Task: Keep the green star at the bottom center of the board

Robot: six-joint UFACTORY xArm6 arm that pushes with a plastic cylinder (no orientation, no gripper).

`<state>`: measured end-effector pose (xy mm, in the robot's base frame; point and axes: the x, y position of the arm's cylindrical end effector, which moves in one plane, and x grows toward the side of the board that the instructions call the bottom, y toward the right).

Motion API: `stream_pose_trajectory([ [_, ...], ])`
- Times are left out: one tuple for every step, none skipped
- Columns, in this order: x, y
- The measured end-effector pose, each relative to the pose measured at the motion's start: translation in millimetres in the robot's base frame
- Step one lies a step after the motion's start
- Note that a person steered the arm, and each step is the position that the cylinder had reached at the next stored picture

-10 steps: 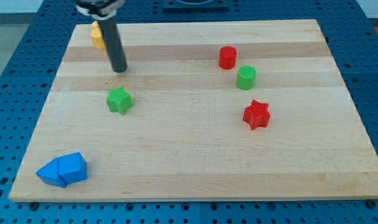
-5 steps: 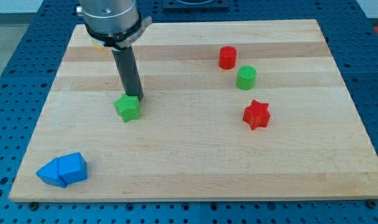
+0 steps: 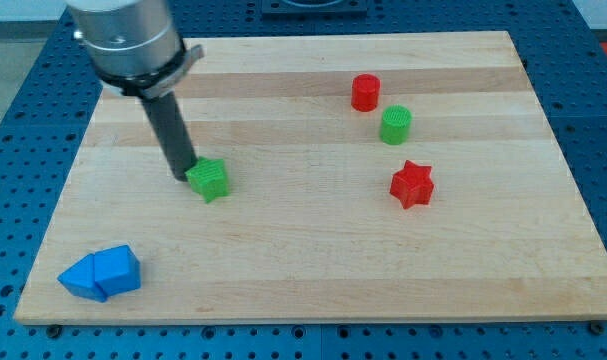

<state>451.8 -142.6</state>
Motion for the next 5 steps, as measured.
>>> stream_pose_trajectory([
  [0.0,31.6],
  [0.0,55.7],
  [2.7,71.0],
  [4.1,61.5],
  [4.0,44.7],
])
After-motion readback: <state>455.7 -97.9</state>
